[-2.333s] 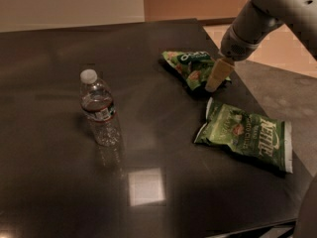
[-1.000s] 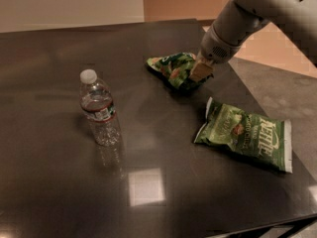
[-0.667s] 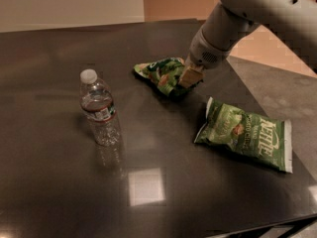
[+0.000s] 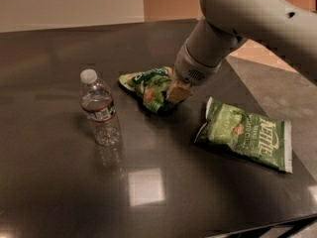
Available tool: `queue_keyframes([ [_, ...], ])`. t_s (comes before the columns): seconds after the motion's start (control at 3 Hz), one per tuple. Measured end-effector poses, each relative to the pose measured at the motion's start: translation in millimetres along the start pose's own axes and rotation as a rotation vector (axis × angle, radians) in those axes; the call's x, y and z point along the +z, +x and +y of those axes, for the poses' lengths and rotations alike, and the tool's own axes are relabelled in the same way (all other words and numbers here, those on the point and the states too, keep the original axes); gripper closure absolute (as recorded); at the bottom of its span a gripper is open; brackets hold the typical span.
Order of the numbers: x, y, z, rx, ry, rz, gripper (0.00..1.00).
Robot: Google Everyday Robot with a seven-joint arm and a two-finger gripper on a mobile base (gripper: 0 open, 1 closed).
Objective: Move green rice chip bag near water bottle
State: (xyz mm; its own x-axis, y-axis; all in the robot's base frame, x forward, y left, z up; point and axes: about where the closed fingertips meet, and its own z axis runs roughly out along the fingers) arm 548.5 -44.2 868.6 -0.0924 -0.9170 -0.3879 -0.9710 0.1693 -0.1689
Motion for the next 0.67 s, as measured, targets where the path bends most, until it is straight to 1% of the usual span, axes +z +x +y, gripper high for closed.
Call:
queue_keyframes([
  [0.33,-6,-6,28,-0.018,-0.013,0.001,1.00],
  [0.67,-11,-10,47,-0.025,-0.028,-0.008,1.00],
])
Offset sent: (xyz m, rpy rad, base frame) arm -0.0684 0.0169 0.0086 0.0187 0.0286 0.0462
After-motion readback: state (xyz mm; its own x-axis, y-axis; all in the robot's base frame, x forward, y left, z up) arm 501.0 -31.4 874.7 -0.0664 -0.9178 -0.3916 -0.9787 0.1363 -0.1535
